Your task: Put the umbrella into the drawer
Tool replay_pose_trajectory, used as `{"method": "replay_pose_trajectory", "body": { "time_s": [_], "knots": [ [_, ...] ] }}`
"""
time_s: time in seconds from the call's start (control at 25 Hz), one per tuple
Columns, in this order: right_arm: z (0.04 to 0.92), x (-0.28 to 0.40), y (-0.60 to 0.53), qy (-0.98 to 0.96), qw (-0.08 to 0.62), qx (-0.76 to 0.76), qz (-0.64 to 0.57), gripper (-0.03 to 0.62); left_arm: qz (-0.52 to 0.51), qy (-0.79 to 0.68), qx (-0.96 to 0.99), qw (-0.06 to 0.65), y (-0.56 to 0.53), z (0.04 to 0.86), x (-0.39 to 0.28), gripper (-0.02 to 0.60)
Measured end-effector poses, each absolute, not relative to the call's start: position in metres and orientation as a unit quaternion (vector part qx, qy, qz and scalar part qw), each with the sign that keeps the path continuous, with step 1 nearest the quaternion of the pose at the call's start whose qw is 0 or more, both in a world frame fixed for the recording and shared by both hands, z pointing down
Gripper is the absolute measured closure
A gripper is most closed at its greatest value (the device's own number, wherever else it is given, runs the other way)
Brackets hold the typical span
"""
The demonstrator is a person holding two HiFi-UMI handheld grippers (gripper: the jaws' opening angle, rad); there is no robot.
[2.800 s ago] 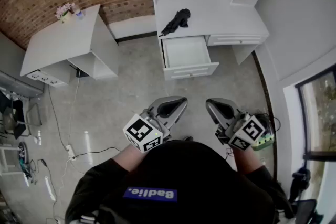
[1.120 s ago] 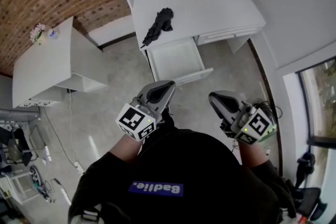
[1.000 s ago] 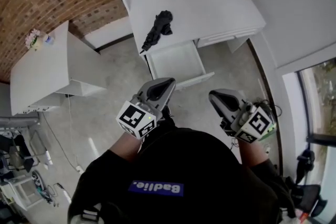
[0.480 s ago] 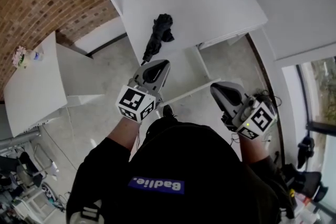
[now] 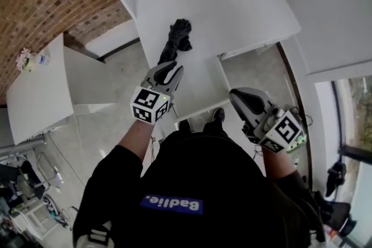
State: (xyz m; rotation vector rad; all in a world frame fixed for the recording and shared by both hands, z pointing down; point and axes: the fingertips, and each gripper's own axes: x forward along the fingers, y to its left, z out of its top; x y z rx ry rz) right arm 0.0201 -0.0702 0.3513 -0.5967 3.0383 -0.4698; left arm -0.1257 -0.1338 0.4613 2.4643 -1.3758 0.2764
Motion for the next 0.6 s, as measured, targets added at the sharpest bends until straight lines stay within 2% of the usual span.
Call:
{"method": "replay_pose_trajectory", "body": {
  "time_s": [0.28, 0.6],
  "knots": [
    [0.351, 0.038, -0.105, 0.975, 0.011, -0.16, -0.156, 0.566, 0.172, -0.511, 0.827, 0.159, -0.177, 0.504, -0.127, 0.412],
    [0.365, 0.051, -0.125, 0.971, 0.013, -0.142, -0.19, 0.565, 0.243, -0.533, 0.793, 0.166, -0.226, 0.563, -0.146, 0.356]
  ]
}}
